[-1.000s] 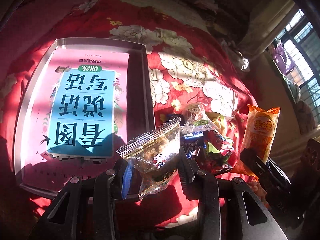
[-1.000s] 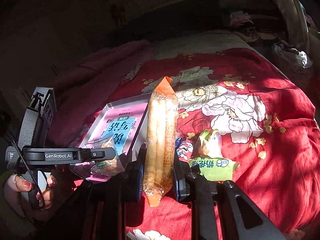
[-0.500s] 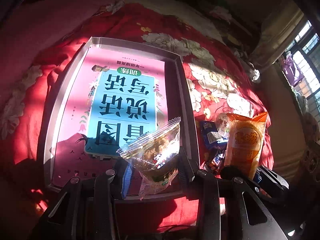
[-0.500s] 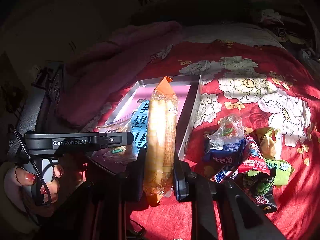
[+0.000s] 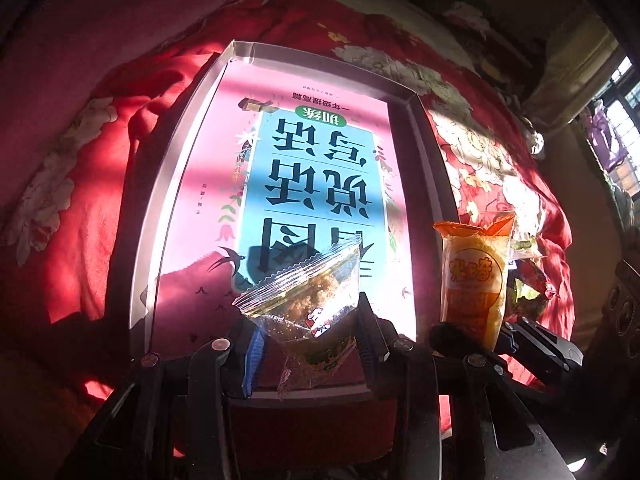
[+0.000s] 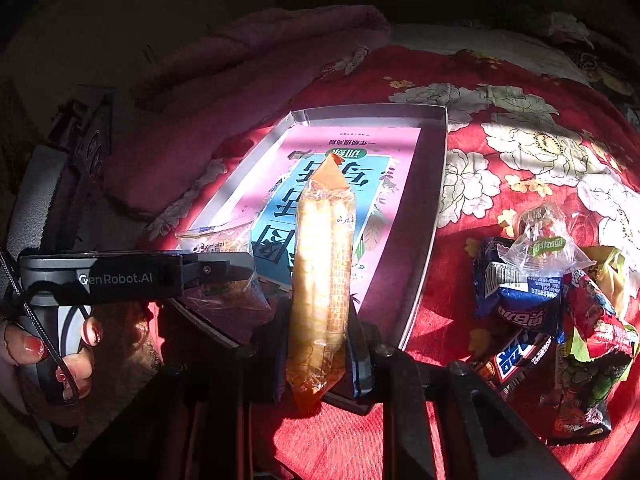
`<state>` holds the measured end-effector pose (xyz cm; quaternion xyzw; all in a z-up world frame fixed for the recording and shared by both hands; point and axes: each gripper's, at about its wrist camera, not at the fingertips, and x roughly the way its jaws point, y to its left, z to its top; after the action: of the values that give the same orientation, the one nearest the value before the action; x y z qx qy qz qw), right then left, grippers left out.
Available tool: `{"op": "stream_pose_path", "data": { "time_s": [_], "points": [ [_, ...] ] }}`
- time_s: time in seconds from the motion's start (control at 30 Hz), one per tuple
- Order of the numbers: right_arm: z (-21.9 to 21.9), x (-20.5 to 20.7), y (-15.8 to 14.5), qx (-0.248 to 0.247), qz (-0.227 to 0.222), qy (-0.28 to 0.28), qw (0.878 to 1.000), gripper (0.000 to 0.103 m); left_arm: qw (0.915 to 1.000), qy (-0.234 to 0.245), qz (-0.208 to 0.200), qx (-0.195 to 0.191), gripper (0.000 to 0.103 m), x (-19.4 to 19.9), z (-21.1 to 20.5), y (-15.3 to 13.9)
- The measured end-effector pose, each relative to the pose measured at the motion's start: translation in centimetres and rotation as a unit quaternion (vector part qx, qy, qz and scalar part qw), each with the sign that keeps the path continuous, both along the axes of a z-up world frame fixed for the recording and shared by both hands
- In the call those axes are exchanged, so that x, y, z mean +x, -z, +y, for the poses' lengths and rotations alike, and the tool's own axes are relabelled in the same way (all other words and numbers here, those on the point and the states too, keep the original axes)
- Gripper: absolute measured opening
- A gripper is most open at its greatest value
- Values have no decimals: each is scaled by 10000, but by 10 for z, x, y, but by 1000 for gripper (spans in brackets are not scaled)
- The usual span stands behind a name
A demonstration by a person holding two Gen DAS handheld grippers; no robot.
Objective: Organize snacks
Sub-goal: 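Carry both snacks over the tray and lower them onto the workbook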
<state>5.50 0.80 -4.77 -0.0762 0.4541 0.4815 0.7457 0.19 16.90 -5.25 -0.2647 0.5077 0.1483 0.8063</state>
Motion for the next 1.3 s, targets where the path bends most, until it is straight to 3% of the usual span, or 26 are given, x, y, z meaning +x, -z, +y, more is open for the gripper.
{"op": "stream_pose_path", "data": {
  "time_s": [0.77, 1.13, 1.3],
  "points": [
    [0, -7, 12, -311, -52, -16, 9995, 25, 9997, -9, 233, -83, 43, 1, 5, 10],
    [-7, -7, 7, -207, -82, 28, 9997, 27, 9995, -78, 260, -133, 43, 1, 8, 11],
    [-13, -7, 1, -140, -127, 99, 9998, 33, 9996, -109, 236, -88, 43, 0, 9, 8]
  ]
}}
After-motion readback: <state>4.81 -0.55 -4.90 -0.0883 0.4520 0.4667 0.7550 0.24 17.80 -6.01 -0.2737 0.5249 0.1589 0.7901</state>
